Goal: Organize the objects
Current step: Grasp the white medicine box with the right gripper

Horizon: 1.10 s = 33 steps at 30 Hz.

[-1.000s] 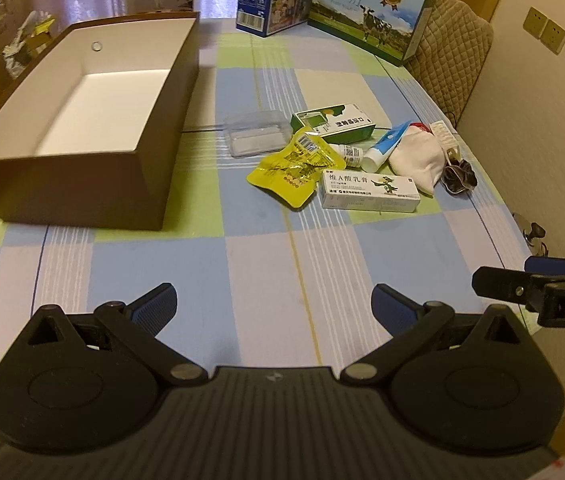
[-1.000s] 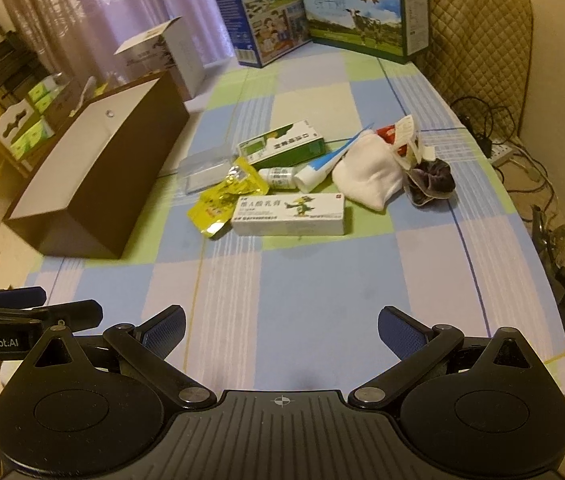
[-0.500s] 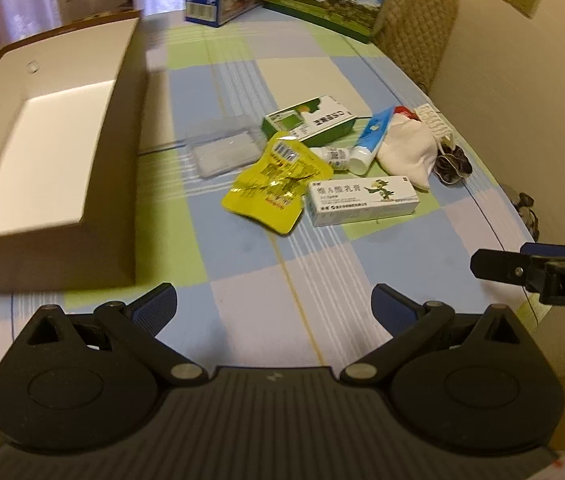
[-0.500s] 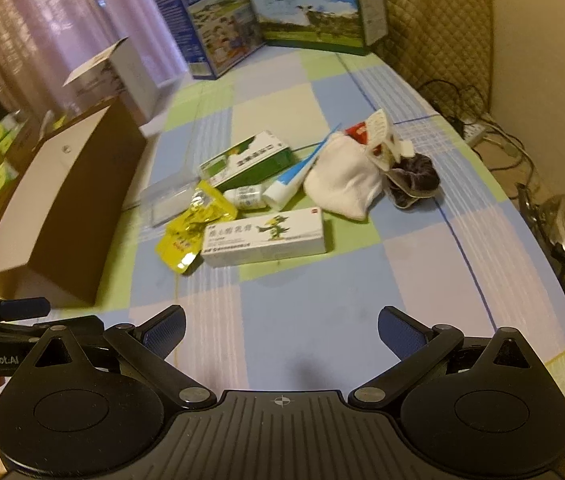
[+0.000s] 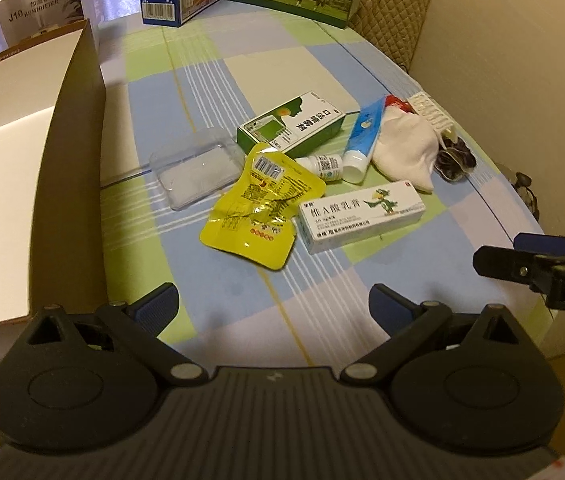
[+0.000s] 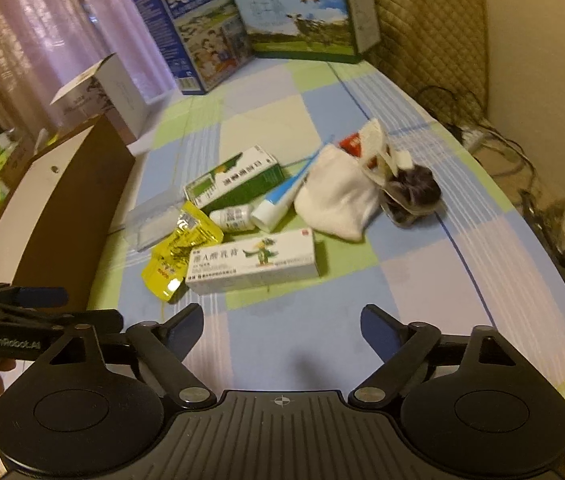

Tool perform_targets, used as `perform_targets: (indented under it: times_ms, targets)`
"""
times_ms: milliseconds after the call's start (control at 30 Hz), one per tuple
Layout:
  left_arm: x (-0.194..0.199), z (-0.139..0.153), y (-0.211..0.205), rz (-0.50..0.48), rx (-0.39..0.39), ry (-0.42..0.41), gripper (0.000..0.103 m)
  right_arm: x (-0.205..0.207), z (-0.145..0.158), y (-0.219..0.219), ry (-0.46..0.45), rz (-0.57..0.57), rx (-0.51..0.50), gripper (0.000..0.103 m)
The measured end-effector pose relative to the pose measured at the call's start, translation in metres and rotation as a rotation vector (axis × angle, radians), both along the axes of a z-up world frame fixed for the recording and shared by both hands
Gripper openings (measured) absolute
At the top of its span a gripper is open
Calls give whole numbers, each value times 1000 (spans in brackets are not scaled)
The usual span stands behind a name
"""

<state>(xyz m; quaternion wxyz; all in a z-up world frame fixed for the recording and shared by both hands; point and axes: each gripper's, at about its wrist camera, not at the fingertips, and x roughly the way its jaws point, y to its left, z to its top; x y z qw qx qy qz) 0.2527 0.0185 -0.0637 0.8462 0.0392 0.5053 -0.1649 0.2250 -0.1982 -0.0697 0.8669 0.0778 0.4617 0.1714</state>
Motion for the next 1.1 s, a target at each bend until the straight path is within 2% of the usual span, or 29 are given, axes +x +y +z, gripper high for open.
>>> perform_targets:
  times_ms: [167,467,667,900,1100]
  targets:
    - [8,-11,-8,95,10,20,100,32,-8,-1,-18,146,6,74]
    - [16,-30,-10,277,45,54,100,89,-34,7,-23,367,14,70]
    - [17,-39,-6,361,68,67,100,113,-54,19,-8,483,43,66]
    - [14,-46,-2,401,81,89,100,117,-69,29,29,598,-13,66]
    - [10,-52,0,396,87,105,100,83,-62,27,53,694,-39,65]
